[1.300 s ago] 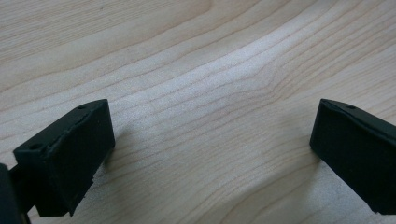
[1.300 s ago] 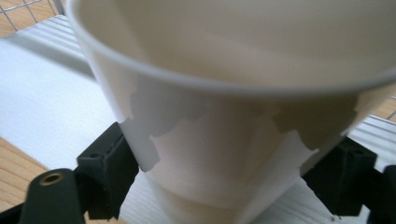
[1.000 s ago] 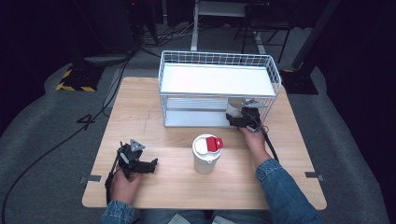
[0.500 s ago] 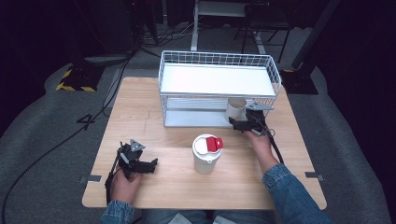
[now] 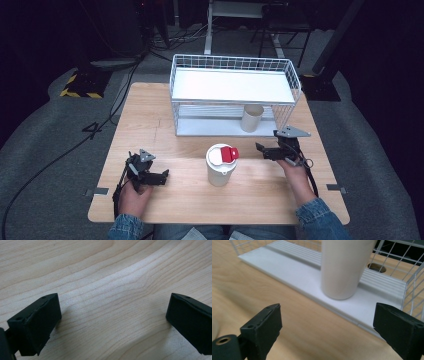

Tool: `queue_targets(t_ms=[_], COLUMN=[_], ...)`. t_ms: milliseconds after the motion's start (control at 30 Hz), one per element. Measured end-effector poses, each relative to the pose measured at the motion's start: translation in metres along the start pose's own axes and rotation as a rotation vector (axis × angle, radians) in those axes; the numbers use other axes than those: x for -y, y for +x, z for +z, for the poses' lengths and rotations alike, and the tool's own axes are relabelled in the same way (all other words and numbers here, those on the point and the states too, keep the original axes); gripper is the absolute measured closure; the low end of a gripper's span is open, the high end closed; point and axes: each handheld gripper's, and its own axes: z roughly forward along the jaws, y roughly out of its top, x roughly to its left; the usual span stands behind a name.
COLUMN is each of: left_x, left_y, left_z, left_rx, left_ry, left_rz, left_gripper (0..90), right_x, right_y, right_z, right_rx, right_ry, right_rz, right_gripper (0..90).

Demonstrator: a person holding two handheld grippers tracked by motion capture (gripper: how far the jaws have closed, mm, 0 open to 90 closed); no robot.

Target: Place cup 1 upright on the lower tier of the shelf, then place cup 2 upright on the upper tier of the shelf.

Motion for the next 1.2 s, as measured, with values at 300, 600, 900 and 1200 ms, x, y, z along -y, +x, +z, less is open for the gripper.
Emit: queue_targets(t_ms=[300,600,900,1200], left_x=[0.000,0.000,0.000,0.000], left_y=[0.000,0.000,0.000,0.000], left_z=[0.000,0.000,0.000,0.000], left_rx=[0.000,0.000,0.000,-0.001], left_ry=[0.000,0.000,0.000,0.000], left_rz=[0.000,0.000,0.000,-0.001], left_gripper=[0.4,0.4,0.4,0.4], right_x=[0.033,0.044,0.052,0.053], right_y=[0.017,0.022,0.020,0.028], right_z=[-0.028,-0.048,-0.058,-0.064], right_rx=[-0.033,-0.082,-0.104,-0.166], right_ry=[-0.007,0.005,-0.003,-0.004], right_rz=[0.017,0.046,0.047,0.004], right_gripper=[9.0,9.0,9.0,8.9])
